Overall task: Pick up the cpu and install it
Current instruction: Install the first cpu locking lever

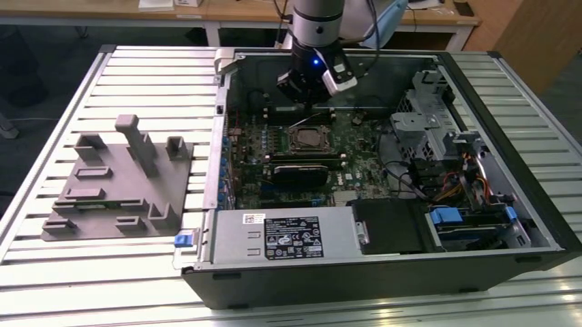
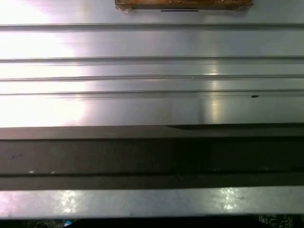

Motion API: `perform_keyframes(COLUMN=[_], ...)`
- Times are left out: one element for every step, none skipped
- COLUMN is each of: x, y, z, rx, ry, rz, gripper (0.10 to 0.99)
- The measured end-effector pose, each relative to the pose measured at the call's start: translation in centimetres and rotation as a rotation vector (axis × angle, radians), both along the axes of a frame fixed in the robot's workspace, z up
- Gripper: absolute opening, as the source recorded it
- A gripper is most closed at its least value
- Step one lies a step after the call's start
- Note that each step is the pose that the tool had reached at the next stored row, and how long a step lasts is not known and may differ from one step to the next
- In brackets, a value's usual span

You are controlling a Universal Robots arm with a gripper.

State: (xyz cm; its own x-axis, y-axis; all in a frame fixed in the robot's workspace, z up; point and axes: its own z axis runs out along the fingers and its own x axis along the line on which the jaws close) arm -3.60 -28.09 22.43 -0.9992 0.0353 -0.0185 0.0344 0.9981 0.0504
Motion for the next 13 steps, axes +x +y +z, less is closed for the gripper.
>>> perform_keyframes(x=[0.09, 0.17, 0.25, 0.32, 0.42, 0.53, 0.64, 0.71, 0.75, 0.78, 0.82, 0.85, 0.89], y=[0.03, 0.06, 0.09, 0.11, 0.14, 0.16, 0.18, 0.18, 0.18, 0.18, 0.18, 0.18, 0.18], z=[-0.04, -0.07, -0.11, -0.15, -0.18, -0.22, -0.27, -0.32, -0.36, -0.40, -0.44, -0.49, -0.54], rx=[0.000, 0.000, -0.001, -0.001, -0.002, -0.002, -0.002, -0.003, -0.004, -0.004, -0.005, -0.005, -0.006], ry=[0.0000, 0.0000, 0.0000, -0.0001, 0.0000, -0.0001, -0.0001, -0.0001, 0.0000, 0.0000, 0.0000, 0.0000, 0.0000], rz=[0.000, 0.000, 0.000, 0.000, 0.000, 0.000, 0.000, 0.000, 0.000, 0.000, 0.000, 0.000, 0.000], gripper=[0.106, 0.106, 0.106, 0.106, 0.106, 0.106, 0.106, 0.106, 0.106, 0.106, 0.106, 0.106, 0.106])
